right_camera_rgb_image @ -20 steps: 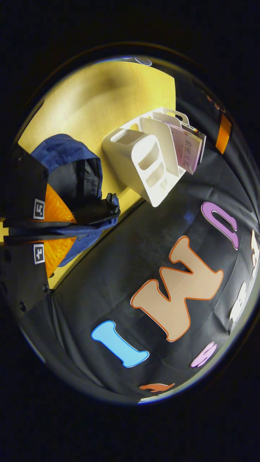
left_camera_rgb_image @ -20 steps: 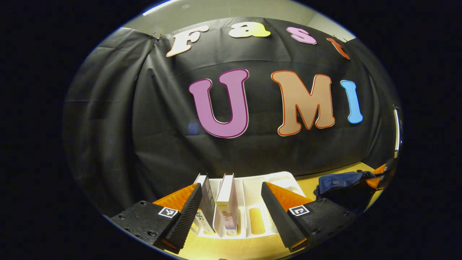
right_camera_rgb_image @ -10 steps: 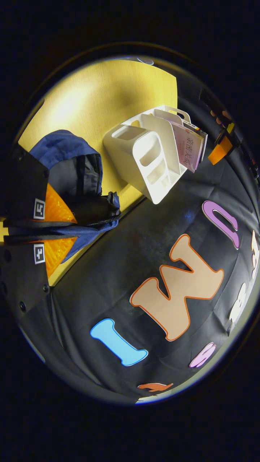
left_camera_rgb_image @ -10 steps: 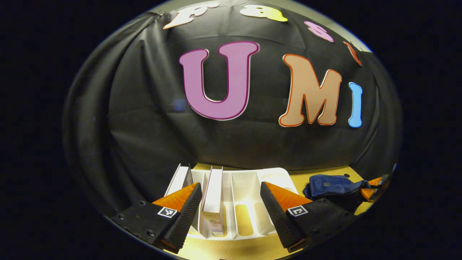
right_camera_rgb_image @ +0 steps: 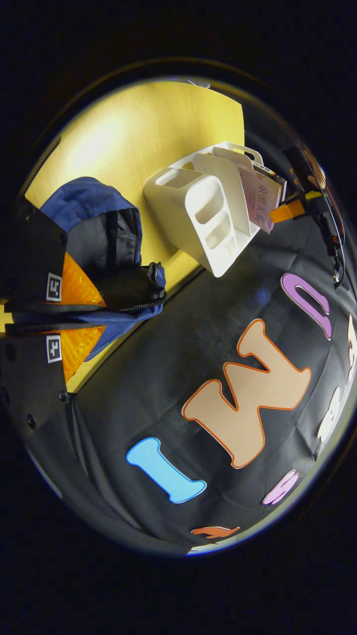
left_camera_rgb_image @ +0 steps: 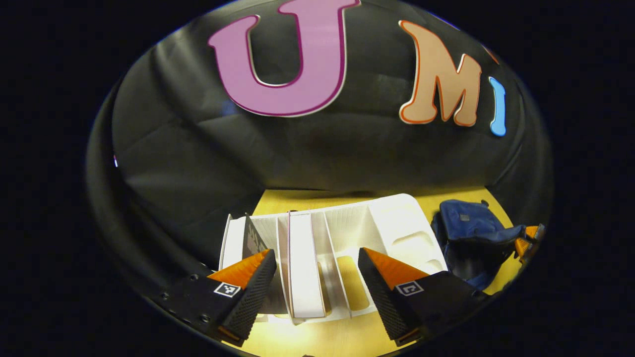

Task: Open the schoolbag, grab two books from the bookshelf and put them into the schoolbag.

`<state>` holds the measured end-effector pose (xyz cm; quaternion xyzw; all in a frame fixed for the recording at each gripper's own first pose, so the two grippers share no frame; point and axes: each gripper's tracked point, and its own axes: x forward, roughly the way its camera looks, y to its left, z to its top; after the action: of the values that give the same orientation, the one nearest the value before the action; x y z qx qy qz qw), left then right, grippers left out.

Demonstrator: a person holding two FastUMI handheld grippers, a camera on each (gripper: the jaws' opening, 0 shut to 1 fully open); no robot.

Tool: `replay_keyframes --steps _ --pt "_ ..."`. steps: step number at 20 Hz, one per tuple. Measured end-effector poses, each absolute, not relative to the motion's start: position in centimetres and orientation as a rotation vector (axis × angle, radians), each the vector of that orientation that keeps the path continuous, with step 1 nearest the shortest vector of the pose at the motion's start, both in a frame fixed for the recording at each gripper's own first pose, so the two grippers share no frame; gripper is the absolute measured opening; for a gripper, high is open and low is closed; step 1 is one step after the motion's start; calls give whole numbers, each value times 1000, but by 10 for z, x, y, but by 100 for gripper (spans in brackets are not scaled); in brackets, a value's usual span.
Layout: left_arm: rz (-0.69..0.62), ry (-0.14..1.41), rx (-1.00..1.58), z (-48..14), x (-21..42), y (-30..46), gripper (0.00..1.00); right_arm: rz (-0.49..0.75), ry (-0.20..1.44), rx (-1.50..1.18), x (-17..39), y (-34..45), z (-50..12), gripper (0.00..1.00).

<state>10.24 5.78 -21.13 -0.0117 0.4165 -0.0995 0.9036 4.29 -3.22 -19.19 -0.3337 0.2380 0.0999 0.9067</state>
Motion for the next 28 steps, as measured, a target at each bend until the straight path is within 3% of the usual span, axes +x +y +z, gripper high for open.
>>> replay_keyframes --steps 13,15,17,18,21,28 --pt "-293 1206 78 -276 96 58 91 218 512 -715 39 -32 -204 10" --pt "-326 1241 80 -272 92 57 79 218 517 -713 38 -33 -205 11" --pt "-332 1266 94 -276 89 54 76 218 517 -714 38 -32 -205 11" --pt "-336 1273 97 -278 89 52 65 219 516 -713 38 -32 -205 11" --pt "-320 1293 108 -274 83 61 43 219 515 -709 37 -33 -206 12" --pt "-280 1217 15 -254 80 60 32 227 510 -704 36 -30 -206 11"
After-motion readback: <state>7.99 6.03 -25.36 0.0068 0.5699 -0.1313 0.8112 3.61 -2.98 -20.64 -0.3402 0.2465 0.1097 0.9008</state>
